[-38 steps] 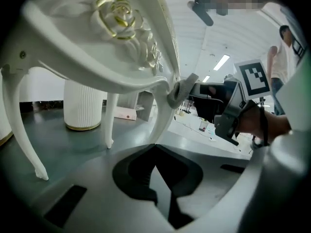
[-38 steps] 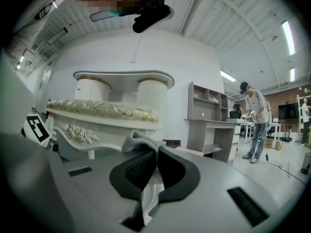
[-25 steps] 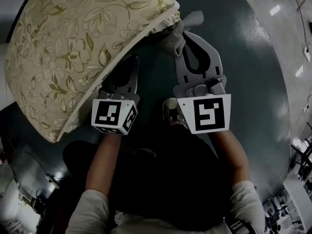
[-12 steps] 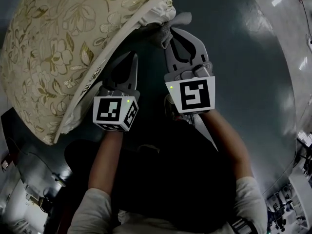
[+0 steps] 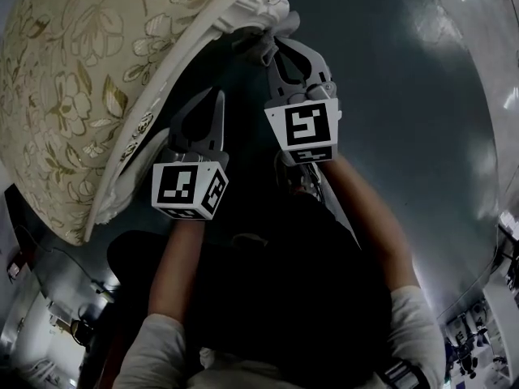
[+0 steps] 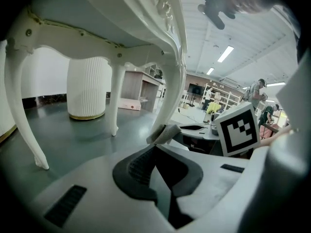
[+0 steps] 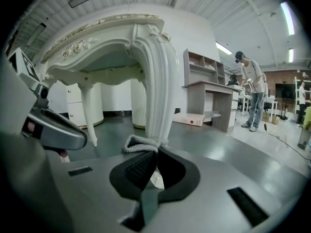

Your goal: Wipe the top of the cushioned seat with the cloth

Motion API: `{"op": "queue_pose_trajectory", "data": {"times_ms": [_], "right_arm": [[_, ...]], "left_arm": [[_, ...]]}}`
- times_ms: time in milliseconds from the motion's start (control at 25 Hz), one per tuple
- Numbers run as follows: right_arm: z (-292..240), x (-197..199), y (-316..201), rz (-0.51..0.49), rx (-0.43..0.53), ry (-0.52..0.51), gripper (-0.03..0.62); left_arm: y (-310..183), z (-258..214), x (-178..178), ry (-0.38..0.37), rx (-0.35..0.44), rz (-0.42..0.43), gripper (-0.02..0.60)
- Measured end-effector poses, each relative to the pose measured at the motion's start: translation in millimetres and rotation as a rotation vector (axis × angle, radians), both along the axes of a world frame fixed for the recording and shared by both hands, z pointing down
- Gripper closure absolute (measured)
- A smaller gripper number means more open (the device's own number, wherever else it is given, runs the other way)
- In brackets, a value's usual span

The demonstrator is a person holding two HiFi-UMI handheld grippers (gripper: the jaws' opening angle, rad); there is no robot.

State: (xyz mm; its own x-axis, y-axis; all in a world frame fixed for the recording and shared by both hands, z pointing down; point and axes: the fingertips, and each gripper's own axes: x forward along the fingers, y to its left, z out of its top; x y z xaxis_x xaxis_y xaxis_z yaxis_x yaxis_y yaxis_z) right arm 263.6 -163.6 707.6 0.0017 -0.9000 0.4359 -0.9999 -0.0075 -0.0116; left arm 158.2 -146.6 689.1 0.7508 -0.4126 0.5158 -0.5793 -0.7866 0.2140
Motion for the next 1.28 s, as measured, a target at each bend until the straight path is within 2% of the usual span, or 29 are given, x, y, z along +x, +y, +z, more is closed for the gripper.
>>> {"op": "queue_pose_trajectory", "data": {"times_ms": [240,840,1160,1280], "right_arm": [[27.6,1.9,-5.0,0.013,-0.04,-0.031,0.579],[92.6,9.8,-3.9,-0.008,-0.207,0.055,0.579],[105.9,11.7,-10.8,-0.014,-0.23,0.057,0.579],[101.3,11.7,-11.8,-0.004,-0.206,0.017,0.579]], "left_arm": [[10.2,12.1,-6.6,-0.019,-0.033,-0.01,0.568],[12.9,20.7,-10.9,-0.032,-0.048,-0.014,0.568],[14.8,21.8,-10.4,-0.031,-0.055,-0.018,0.568],[13.6,20.1,-10.1,-0.029,-0.051,-0.019,0.568]]}}
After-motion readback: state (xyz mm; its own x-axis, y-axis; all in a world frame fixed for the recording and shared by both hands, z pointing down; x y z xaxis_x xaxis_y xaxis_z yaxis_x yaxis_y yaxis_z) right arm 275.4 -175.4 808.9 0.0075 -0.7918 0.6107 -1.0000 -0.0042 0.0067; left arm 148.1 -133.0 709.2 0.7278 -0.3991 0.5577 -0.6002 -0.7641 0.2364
